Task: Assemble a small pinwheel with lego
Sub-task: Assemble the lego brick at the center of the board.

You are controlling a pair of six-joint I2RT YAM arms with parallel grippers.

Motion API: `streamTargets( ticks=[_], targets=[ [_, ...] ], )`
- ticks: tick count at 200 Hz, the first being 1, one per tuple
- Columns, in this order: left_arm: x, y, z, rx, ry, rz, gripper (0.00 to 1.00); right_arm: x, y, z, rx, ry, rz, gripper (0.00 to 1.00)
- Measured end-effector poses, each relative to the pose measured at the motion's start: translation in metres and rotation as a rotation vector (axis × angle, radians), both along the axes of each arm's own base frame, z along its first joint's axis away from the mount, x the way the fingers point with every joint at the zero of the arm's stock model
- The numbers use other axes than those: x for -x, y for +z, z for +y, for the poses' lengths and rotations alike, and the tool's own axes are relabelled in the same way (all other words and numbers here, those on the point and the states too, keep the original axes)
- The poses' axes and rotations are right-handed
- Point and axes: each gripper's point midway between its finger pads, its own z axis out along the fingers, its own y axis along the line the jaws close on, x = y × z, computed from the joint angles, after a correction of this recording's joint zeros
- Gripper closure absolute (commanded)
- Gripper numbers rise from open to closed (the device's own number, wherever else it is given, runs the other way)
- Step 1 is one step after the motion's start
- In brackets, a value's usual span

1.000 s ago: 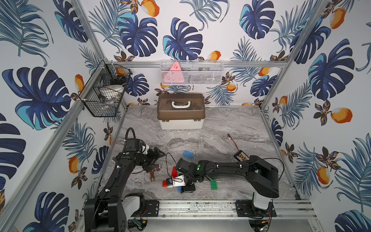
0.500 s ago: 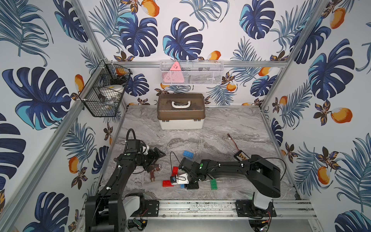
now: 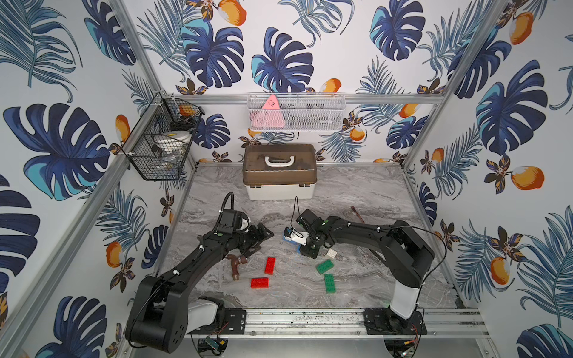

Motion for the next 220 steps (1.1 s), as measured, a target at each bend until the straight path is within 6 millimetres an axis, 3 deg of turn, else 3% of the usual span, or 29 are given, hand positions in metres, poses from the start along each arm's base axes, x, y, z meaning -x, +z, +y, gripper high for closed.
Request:
streamTargets(
  ticks=[108, 145, 185, 206, 220],
  targets=[
    [0.005, -0.006, 0.0, 0.001, -0.001, -0.006, 0.09, -0.029, -0.001, 0.005, -0.037, -0.067, -0.019, 0.82],
    [0.006, -0.008, 0.0, 0.001, -0.002, -0.001, 0.05, -0.037, -0.002, 0.006, -0.046, -0.079, -0.012, 0.78],
    [0.007, -0.012, 0.0, 0.0, -0.004, 0.015, 0.01, -0.036, -0.001, 0.007, -0.07, -0.078, -0.016, 0.58],
    [0.006, -0.015, 0.0, -0.001, -0.006, 0.028, 0.01, -0.036, 0.0, 0.005, -0.069, -0.095, -0.016, 0.35],
    [0.005, -0.013, 0.0, -0.004, -0.008, 0.023, 0.01, -0.036, 0.007, 0.003, -0.071, -0.106, -0.026, 0.28]
  ],
)
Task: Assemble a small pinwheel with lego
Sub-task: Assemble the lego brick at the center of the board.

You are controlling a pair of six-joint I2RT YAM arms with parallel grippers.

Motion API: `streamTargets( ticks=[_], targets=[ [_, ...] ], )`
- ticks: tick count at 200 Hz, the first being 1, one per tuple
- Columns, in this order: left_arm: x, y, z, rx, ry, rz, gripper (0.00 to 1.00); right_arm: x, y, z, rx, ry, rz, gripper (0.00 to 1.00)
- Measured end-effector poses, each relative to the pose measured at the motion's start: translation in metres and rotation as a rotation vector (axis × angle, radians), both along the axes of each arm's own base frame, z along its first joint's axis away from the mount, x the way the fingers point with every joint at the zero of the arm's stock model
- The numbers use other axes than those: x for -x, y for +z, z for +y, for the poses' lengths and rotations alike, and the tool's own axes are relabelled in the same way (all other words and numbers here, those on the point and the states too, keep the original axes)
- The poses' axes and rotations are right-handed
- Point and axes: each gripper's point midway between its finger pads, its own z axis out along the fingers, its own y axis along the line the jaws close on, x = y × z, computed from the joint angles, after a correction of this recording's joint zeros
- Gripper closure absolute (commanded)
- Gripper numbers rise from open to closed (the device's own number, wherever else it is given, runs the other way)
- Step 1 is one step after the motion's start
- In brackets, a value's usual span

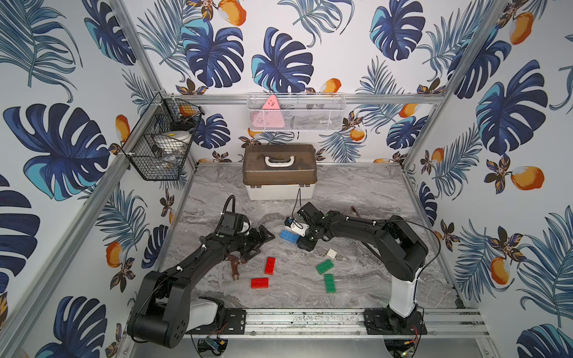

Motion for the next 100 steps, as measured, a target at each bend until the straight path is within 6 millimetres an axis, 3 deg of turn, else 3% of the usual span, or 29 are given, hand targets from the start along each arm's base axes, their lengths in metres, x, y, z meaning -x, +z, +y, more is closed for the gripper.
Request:
streamTargets(
  ticks=[42, 74, 94, 97, 100],
  targets=[
    [-0.002, 0.019, 0.006, -0.03, 0.007, -0.064, 0.01, -0.004, 0.063, 0.009, -0.135, -0.016, -0.093, 0.26],
    [-0.003, 0.035, 0.021, -0.057, 0.059, -0.121, 0.01, 0.002, 0.141, 0.011, -0.343, -0.083, -0.186, 0.26],
    [-0.001, 0.038, 0.035, -0.083, 0.088, -0.132, 0.01, 0.013, 0.183, 0.003, -0.516, -0.18, -0.221, 0.32],
    [0.0, 0.038, 0.037, -0.088, 0.091, -0.134, 0.01, 0.014, 0.185, 0.001, -0.536, -0.199, -0.217, 0.29],
    [0.001, 0.039, 0.038, -0.094, 0.092, -0.138, 0.01, 0.016, 0.188, -0.001, -0.554, -0.218, -0.212, 0.2]
  ],
)
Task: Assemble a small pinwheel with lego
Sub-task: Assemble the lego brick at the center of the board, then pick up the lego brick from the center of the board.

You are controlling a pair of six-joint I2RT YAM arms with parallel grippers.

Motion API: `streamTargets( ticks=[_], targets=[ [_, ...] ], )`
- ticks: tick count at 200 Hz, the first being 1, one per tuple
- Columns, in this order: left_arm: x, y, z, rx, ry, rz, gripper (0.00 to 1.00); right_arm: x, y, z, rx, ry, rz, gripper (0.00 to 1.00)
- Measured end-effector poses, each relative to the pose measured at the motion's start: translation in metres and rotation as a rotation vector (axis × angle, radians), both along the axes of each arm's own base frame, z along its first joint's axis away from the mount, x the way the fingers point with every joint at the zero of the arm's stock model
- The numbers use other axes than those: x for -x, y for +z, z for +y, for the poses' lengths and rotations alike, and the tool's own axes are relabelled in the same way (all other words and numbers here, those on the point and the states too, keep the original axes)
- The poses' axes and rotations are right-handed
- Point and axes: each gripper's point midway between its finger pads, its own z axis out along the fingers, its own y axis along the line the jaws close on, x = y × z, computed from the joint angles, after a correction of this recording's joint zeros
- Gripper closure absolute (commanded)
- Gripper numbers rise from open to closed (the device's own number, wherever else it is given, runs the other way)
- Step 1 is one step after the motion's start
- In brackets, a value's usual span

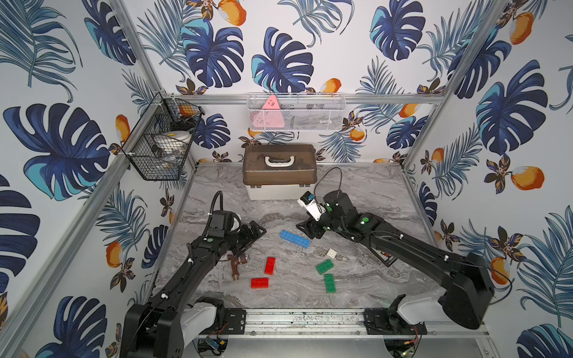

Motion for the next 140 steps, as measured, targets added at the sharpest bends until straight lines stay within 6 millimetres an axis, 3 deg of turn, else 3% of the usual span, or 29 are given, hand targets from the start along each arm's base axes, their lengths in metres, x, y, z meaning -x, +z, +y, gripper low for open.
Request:
streamTargets(
  ticks=[6, 11, 30, 52, 80, 104, 140],
  targets=[
    [0.002, 0.002, 0.003, -0.01, 0.006, -0.005, 0.01, 0.004, 0.003, -0.005, -0.04, -0.033, 0.019, 0.03],
    [0.003, 0.002, 0.005, -0.017, 0.009, -0.008, 0.01, 0.007, 0.004, -0.008, -0.063, -0.057, 0.038, 0.0],
    [0.011, 0.006, 0.007, -0.036, -0.005, -0.017, 0.01, 0.012, 0.004, -0.011, -0.113, -0.099, 0.107, 0.0],
    [0.02, 0.003, 0.009, -0.045, -0.016, 0.01, 0.01, 0.023, -0.01, 0.008, -0.127, -0.05, 0.257, 0.0],
    [0.028, 0.004, 0.02, -0.068, 0.0, 0.033, 0.01, 0.075, -0.06, 0.043, -0.082, 0.076, 0.502, 0.0],
    [0.029, 0.011, 0.031, -0.071, 0.036, 0.02, 0.01, 0.107, -0.085, 0.07, -0.038, 0.117, 0.619, 0.01],
    [0.03, 0.002, 0.037, -0.046, 0.065, 0.056, 0.03, 0.096, -0.125, 0.089, 0.023, -0.071, 0.754, 0.1]
  ],
)
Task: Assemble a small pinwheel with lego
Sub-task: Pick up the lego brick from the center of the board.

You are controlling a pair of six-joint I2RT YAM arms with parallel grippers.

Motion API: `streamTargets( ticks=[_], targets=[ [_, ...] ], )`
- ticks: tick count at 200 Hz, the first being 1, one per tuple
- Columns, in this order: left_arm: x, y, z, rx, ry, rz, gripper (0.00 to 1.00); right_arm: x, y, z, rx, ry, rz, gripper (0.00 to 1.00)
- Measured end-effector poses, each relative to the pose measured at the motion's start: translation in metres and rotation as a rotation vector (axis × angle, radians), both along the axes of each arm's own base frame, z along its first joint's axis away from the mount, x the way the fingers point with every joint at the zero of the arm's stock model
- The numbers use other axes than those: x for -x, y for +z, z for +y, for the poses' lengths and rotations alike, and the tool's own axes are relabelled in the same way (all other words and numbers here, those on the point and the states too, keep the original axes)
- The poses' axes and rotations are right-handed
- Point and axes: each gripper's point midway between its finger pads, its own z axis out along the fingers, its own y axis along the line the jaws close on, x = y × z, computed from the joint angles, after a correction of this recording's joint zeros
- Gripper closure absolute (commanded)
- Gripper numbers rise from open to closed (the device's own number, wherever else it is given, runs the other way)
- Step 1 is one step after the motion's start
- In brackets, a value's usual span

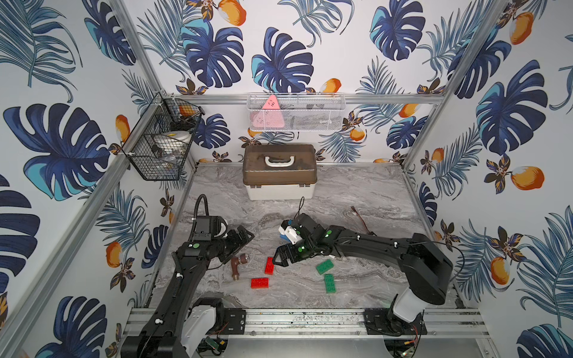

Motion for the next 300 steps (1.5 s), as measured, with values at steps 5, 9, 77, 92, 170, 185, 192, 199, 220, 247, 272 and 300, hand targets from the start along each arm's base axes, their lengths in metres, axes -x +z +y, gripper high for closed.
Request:
streamTargets(
  ticks=[5, 9, 77, 92, 170, 185, 192, 199, 220, 247, 272, 300],
  targets=[
    [0.002, -0.003, 0.0, 0.005, 0.006, 0.009, 0.03, 0.002, -0.004, 0.004, 0.012, -0.008, 0.011, 0.11],
    [0.003, -0.006, 0.001, 0.011, 0.01, 0.015, 0.04, 0.004, -0.007, 0.008, 0.02, -0.01, 0.02, 0.12],
    [0.011, -0.028, 0.003, 0.087, 0.082, 0.076, 0.06, 0.007, -0.054, 0.035, 0.157, -0.088, 0.08, 0.24],
    [0.01, -0.03, 0.002, 0.097, 0.081, 0.074, 0.06, 0.002, -0.057, 0.041, 0.167, -0.097, 0.075, 0.3],
    [0.01, -0.035, -0.004, 0.152, 0.083, 0.07, 0.07, -0.017, -0.068, 0.072, 0.246, -0.042, -0.069, 0.47],
    [0.011, -0.037, -0.003, 0.157, 0.091, 0.075, 0.08, -0.017, -0.069, 0.07, 0.282, -0.028, -0.123, 0.5],
    [0.011, -0.038, -0.003, 0.161, 0.099, 0.08, 0.08, -0.017, -0.07, 0.069, 0.294, -0.019, -0.15, 0.52],
    [0.013, -0.04, -0.003, 0.162, 0.1, 0.086, 0.08, -0.017, -0.07, 0.068, 0.302, -0.022, -0.164, 0.53],
    [0.014, -0.045, -0.003, 0.171, 0.116, 0.099, 0.08, -0.018, -0.071, 0.062, 0.325, -0.011, -0.182, 0.57],
    [0.014, -0.047, -0.003, 0.176, 0.122, 0.101, 0.09, -0.019, -0.071, 0.059, 0.343, 0.005, -0.201, 0.62],
    [0.013, -0.046, -0.003, 0.176, 0.123, 0.096, 0.09, -0.019, -0.071, 0.059, 0.35, 0.007, -0.211, 0.66],
    [0.012, -0.046, -0.003, 0.176, 0.123, 0.092, 0.09, -0.019, -0.071, 0.059, 0.363, 0.011, -0.221, 0.76]
  ],
)
